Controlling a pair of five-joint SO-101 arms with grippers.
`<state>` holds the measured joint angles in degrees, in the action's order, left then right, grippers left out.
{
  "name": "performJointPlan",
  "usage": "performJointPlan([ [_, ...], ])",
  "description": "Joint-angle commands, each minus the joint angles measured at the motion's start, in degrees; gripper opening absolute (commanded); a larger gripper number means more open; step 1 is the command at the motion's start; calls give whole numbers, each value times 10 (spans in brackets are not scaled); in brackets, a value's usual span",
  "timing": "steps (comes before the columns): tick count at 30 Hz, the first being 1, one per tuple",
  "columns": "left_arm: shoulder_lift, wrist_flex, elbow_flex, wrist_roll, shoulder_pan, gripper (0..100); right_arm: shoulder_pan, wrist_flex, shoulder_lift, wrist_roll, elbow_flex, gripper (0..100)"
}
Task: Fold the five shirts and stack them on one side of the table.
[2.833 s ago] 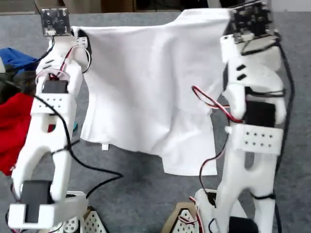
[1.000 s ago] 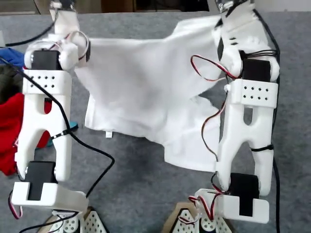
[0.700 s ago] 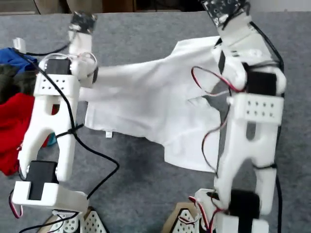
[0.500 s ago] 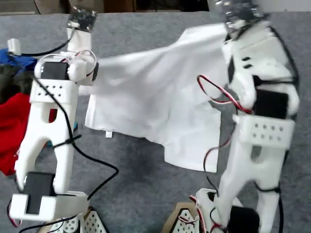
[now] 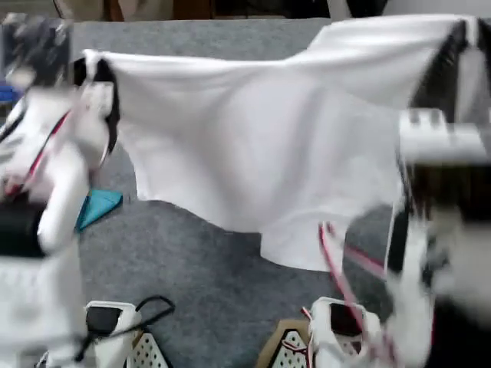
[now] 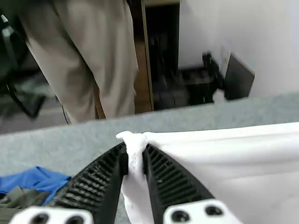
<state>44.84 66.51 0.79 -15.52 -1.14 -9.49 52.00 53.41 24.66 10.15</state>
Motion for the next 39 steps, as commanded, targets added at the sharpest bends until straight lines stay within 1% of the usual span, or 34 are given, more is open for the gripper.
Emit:
performJointPlan([
  [1, 85, 42, 26, 4, 1, 18, -12, 0, 57, -6, 32, 5],
  [4, 148, 84, 29, 4, 1, 18, -12, 0, 100, -6, 44, 5],
  [8, 216, 100, 25, 5, 1, 18, -12, 0, 131, -6, 53, 5],
  [10, 233, 122, 26, 6, 1, 18, -12, 0, 132, -6, 53, 5],
  [13, 234, 142, 5, 5, 1, 18, -12, 1, 131, -7, 46, 5],
  [19, 233, 142, -59, 4, 1, 18, -9, 2, 131, -7, 3, 5],
  [32, 233, 142, -89, 4, 1, 18, -11, 4, 131, -4, -24, 5],
  [35, 232, 124, -129, 5, 1, 18, -11, 4, 131, -3, -50, 5],
  [39, 232, 37, -244, 6, -2, 18, -8, 0, 131, -3, -115, 5],
])
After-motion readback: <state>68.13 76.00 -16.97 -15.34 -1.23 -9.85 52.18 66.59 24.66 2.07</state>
